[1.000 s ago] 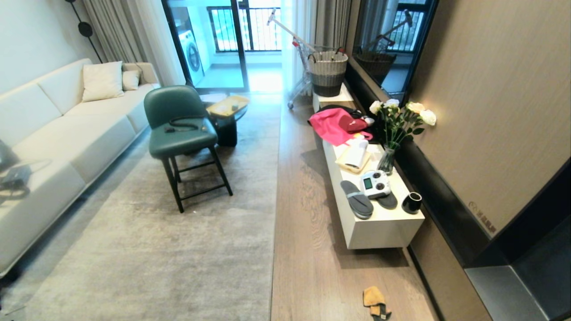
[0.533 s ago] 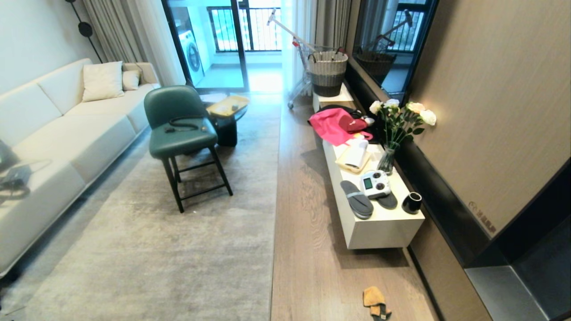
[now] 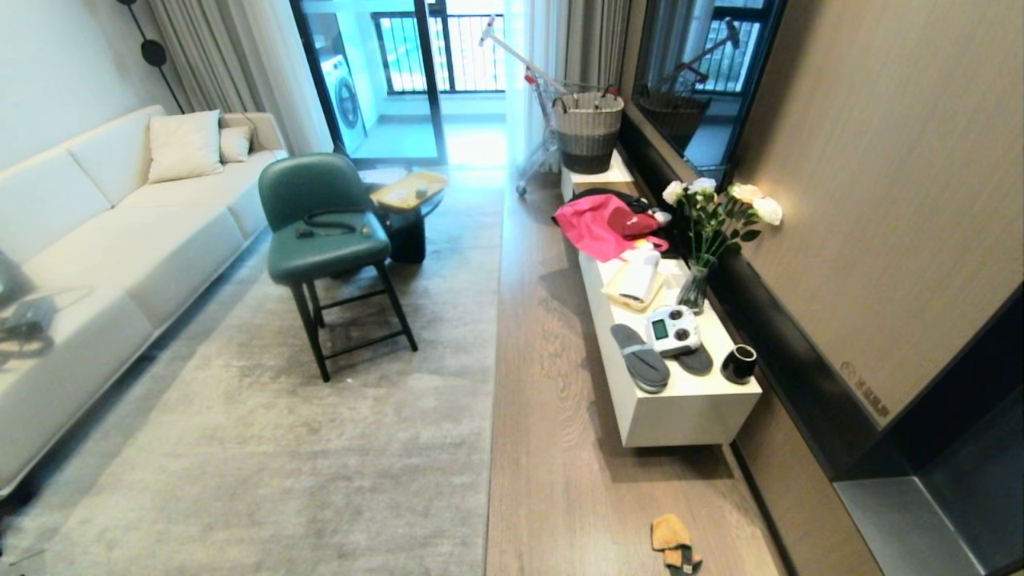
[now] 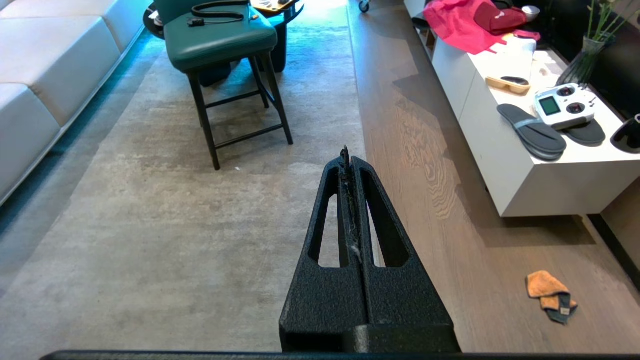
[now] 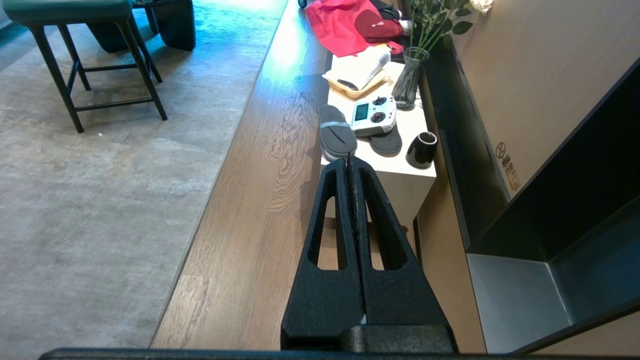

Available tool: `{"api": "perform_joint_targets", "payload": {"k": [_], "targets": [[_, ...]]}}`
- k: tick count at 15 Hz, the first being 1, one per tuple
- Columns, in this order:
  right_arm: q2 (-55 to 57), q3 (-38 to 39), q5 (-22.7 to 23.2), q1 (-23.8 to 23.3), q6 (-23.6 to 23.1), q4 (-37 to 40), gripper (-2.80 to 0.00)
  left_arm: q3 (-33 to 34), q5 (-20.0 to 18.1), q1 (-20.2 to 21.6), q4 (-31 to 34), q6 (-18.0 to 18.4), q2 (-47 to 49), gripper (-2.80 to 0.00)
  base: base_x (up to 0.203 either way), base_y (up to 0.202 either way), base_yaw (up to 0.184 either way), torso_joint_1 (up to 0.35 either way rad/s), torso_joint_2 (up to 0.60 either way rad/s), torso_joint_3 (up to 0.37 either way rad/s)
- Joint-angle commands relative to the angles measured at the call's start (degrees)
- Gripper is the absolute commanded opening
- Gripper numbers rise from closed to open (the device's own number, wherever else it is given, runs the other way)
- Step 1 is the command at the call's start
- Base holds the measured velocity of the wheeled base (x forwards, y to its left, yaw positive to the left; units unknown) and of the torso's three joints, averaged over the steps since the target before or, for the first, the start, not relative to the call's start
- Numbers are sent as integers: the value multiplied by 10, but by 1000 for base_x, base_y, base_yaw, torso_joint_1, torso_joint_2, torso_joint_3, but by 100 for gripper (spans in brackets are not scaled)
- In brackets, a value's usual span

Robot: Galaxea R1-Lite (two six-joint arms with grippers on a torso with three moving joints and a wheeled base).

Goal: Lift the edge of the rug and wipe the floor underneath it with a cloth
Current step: Pick up the rag

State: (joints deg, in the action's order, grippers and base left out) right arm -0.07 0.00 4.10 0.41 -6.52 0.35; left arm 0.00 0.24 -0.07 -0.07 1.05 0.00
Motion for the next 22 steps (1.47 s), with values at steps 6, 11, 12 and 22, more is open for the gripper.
{"api": "perform_joint_targets", "payload": {"k": [6,11,12,22], "targets": [[1,0,0,0,-1,0,-280,0,0,-1,0,0,0,-280,0,0,0,-65,147,80],[1,0,0,0,-1,1,-280,0,0,0,0,0,0,-280,0,0,0,-76,178,100],[1,0,0,0,-1,0,-280,0,0,0,0,0,0,-280,0,0,0,-85,210,113],[1,0,0,0,0,1,-280,0,0,0,0,0,0,-280,0,0,0,-122,276,156]]}}
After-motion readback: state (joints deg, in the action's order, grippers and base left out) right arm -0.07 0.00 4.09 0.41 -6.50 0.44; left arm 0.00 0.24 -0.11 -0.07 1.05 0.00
